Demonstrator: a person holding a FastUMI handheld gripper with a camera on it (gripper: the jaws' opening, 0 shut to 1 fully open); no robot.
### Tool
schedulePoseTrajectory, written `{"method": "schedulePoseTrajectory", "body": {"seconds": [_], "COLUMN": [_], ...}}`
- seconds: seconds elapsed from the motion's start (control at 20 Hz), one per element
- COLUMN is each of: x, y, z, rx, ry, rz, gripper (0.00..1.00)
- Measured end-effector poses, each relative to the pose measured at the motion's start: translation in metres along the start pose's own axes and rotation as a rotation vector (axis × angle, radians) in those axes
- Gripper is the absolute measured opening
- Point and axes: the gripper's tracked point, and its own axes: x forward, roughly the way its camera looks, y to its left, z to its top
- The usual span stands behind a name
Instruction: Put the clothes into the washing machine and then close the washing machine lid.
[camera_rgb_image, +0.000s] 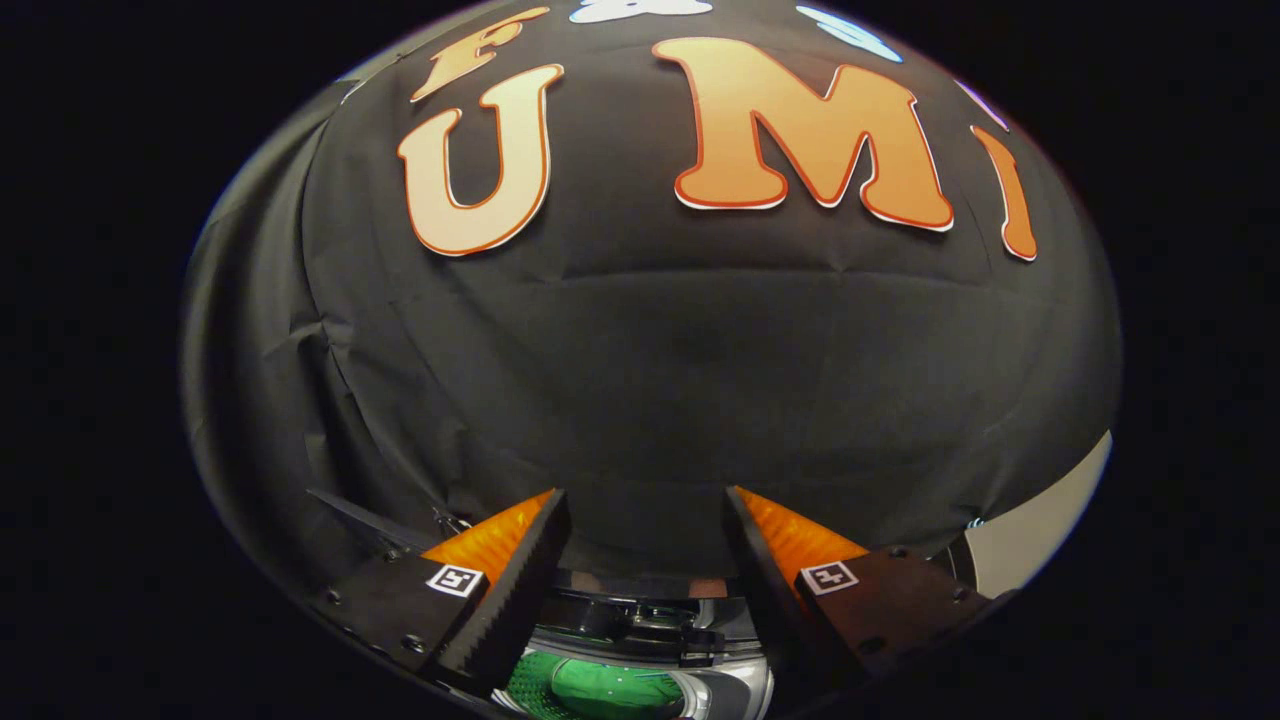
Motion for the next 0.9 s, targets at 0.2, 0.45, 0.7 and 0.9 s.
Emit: {"method": "schedulePoseTrajectory", "body": {"seconds": [0.2, 0.45, 0.7, 0.9], "x": [-0.005, -0.007, -0.003, 0.001], "y": [0.003, 0.004, 0.004, 0.004], "z": [-0.002, 0.000, 0.003, 0.012], "rx": [-0.001, -0.006, -0.016, -0.027], "ry": [-0.046, -0.070, -0.128, -0.190], "rz": [-0.004, 0.003, 0.004, 0.007], "gripper": [0.99, 0.99, 0.99, 0.99]}}
